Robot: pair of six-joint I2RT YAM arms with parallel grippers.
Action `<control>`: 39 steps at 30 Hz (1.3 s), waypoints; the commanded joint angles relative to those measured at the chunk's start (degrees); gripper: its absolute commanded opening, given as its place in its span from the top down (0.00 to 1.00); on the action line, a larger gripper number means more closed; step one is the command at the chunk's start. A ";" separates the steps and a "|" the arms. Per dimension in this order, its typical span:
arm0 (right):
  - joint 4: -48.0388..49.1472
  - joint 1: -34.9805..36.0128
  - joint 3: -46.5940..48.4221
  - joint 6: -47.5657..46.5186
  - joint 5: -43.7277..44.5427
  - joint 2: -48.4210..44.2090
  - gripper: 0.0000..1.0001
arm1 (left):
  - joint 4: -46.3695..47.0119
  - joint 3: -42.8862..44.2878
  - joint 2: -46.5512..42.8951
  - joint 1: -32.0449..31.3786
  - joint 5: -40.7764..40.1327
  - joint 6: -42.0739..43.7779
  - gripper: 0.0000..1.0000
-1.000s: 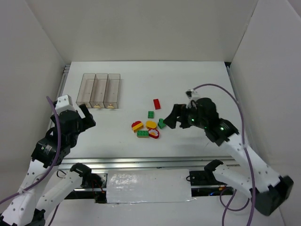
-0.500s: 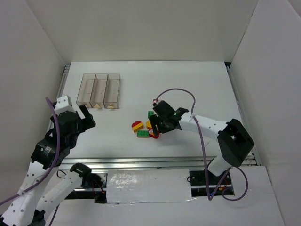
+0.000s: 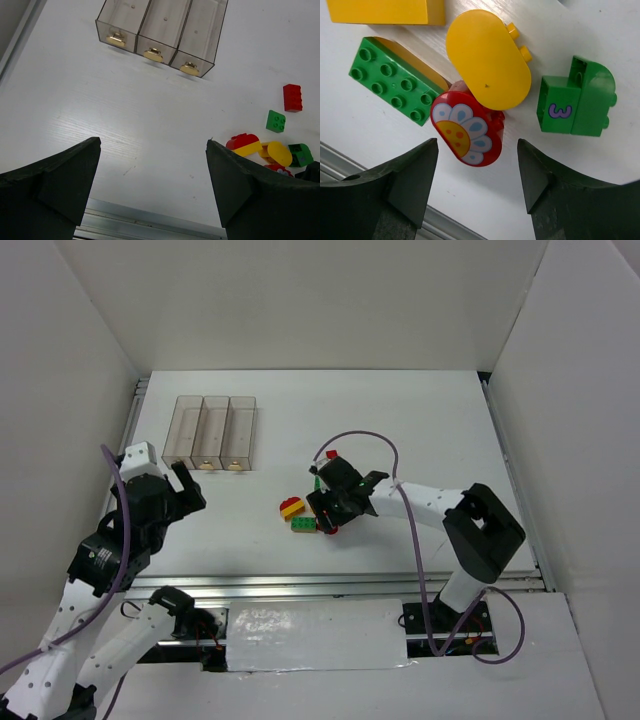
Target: Sort the legos into containers by color
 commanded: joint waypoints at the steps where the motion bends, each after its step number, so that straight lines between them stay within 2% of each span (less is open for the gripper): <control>1: 1.95 0.49 2.64 -3.55 0.31 2.67 0.28 | 2.38 -0.12 0.29 0.15 0.52 1.48 0.00; 11: 3.00 0.67 3.52 -5.30 -1.17 5.58 0.29 | 2.82 -0.29 0.46 0.15 1.32 2.09 0.01; 15: 3.10 0.75 3.87 -5.40 -1.36 6.37 0.39 | 2.91 -0.29 0.73 0.15 1.58 2.27 0.00; 17: 3.36 0.76 3.87 -5.39 -1.27 6.37 0.41 | 3.00 -0.29 0.64 0.15 1.67 2.27 0.00; 21: 2.14 0.93 4.05 -5.04 -1.01 6.02 0.63 | 3.00 -0.29 0.55 0.15 1.84 2.36 0.01; 25: -0.07 1.63 3.35 -3.73 0.05 3.14 0.69 | 3.00 -0.29 0.64 0.15 1.76 2.36 0.00; 27: -1.12 2.16 2.82 -2.76 0.49 0.33 0.79 | 2.91 -0.29 0.55 0.15 1.67 2.36 0.01; 31: -2.88 2.42 2.64 -1.79 2.33 -3.99 0.89 | 3.00 -0.21 0.55 0.15 1.67 2.27 0.00; 32: -3.58 2.34 3.08 -1.53 2.77 -4.69 0.94 | 2.91 -0.20 0.55 0.15 1.67 2.27 0.01; 39: -10.26 2.34 10.80 1.90 5.32 -6.99 0.98 | 2.03 0.32 0.20 0.15 -0.52 1.13 0.01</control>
